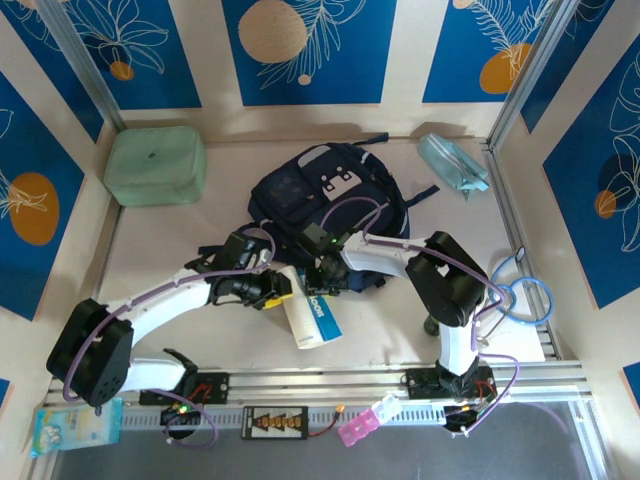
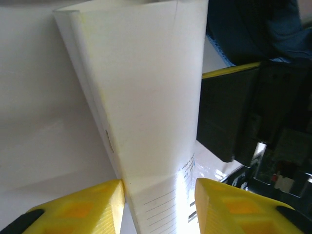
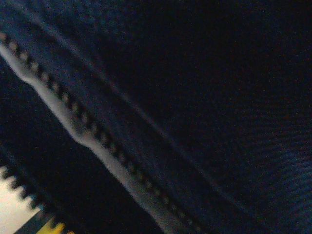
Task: Pack books, pencil case, and school supplies into a backpack
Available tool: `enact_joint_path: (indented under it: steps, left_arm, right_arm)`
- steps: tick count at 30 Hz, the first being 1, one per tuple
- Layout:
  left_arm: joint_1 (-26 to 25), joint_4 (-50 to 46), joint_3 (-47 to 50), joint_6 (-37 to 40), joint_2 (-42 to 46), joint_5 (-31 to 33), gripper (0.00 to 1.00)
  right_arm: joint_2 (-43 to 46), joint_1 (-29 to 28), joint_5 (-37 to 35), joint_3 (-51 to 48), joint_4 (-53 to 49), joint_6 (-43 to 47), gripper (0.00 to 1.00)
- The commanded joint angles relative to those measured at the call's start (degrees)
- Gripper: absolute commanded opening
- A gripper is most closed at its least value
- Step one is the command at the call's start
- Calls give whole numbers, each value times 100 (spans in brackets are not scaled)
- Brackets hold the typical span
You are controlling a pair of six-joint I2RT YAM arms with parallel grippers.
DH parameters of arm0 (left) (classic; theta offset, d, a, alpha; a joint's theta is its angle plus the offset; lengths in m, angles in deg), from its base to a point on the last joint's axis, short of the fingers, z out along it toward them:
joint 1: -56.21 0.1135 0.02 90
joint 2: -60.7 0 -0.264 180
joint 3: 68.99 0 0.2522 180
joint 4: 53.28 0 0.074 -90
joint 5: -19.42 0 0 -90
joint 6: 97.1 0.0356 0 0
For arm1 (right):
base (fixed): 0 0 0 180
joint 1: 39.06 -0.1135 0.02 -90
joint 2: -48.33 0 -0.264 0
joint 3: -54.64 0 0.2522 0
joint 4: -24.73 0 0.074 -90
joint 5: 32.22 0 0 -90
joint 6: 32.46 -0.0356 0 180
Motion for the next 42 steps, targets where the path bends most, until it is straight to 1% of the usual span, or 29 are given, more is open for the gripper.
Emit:
enact_joint_path:
  steps: [1, 3, 6, 9, 13, 16, 22, 23, 28, 34, 39, 42]
  left_arm:
    - [-85, 691, 58, 45, -50, -312, 43]
    - [-87, 873, 162, 29, -63, -288, 46]
    - [-93, 847, 246, 56, -157, -108, 51]
    - [-85, 683, 287, -32, -349, 104, 52]
    - [-91, 435, 311, -55, -463, 405, 51]
    - [-93, 451, 311, -25, -460, 414, 47]
    - [-75, 167, 206, 181, -342, 602, 33]
    - [-76, 153, 191, 191, -313, 601, 29]
    - [-66, -2, 145, 201, -120, 739, 15]
    - [-52, -857, -152, 223, 372, 1490, 0]
    - [-36, -2092, -811, 435, 864, 2383, 0]
    - [-6, -2579, -1299, 600, 1137, 2817, 0]
  right_arm:
    - [-331, -49, -191, -103, -372, -118, 31]
    - [-370, -44, -245, -79, -421, -132, 31]
    - [-399, -40, -290, -56, -461, -160, 31]
    - [-442, -42, -326, -22, -522, -184, 31]
    - [-477, -41, -423, -7, -623, -251, 29]
    - [-479, -27, -434, -24, -637, -269, 28]
    - [-418, 3, -437, -10, -624, -282, 29]
    - [-358, 0, -419, -7, -618, -270, 29]
    - [293, 1, -357, -32, -494, -169, 35]
    - [1442, 110, -163, -127, 44, 24, 45]
    - [2078, 276, -153, -234, 340, 173, 54]
    - [2378, 444, -113, -365, 480, 148, 60]
